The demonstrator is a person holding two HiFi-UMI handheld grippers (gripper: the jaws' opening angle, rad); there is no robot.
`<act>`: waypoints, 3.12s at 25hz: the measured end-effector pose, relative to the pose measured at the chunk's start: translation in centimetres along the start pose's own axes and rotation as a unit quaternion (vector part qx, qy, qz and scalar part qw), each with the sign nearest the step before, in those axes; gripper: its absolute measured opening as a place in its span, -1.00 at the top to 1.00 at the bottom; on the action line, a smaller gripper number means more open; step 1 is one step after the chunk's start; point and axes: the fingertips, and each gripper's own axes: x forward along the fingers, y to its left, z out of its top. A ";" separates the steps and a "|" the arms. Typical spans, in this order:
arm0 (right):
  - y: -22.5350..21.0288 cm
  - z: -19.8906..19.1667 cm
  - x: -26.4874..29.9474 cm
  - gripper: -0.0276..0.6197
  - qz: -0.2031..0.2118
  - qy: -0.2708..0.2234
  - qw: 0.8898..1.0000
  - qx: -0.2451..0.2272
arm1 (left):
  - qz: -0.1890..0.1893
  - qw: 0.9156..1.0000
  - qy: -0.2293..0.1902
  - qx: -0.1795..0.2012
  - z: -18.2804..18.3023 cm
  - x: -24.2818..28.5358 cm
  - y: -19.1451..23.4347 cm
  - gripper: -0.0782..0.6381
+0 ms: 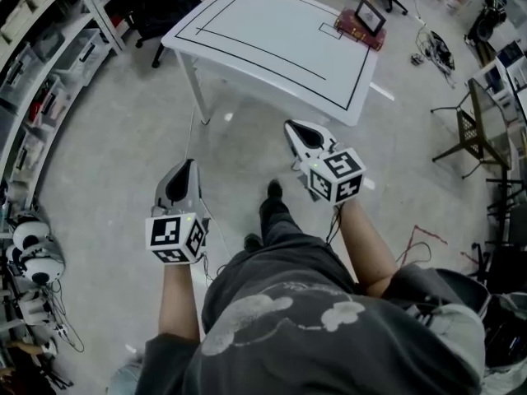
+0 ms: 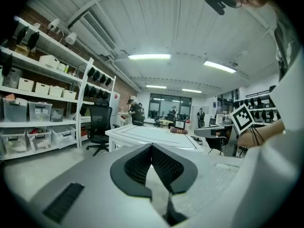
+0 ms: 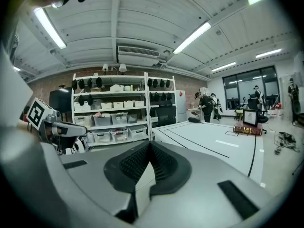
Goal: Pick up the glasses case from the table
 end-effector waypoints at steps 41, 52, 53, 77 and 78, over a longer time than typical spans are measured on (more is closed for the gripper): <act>-26.8 7.3 29.6 0.92 -0.010 0.004 0.999 0.036 | -0.054 0.997 0.006 0.050 11.6 37.2 9.6 0.31; -31.7 7.3 33.4 0.91 -0.118 0.015 0.991 0.067 | -0.185 0.980 0.032 0.058 12.3 48.7 13.2 -0.05; -32.1 7.4 33.9 0.91 -0.131 0.018 0.989 0.073 | -0.199 0.977 0.037 0.060 12.7 50.2 13.9 -0.07; -40.7 13.1 46.7 0.91 -0.310 0.055 0.944 0.101 | -0.448 0.828 0.160 0.295 17.2 78.6 19.4 -0.23; -41.0 13.2 47.2 0.92 -0.309 0.059 0.944 0.098 | -0.452 0.820 0.161 0.311 17.4 79.6 19.2 -0.23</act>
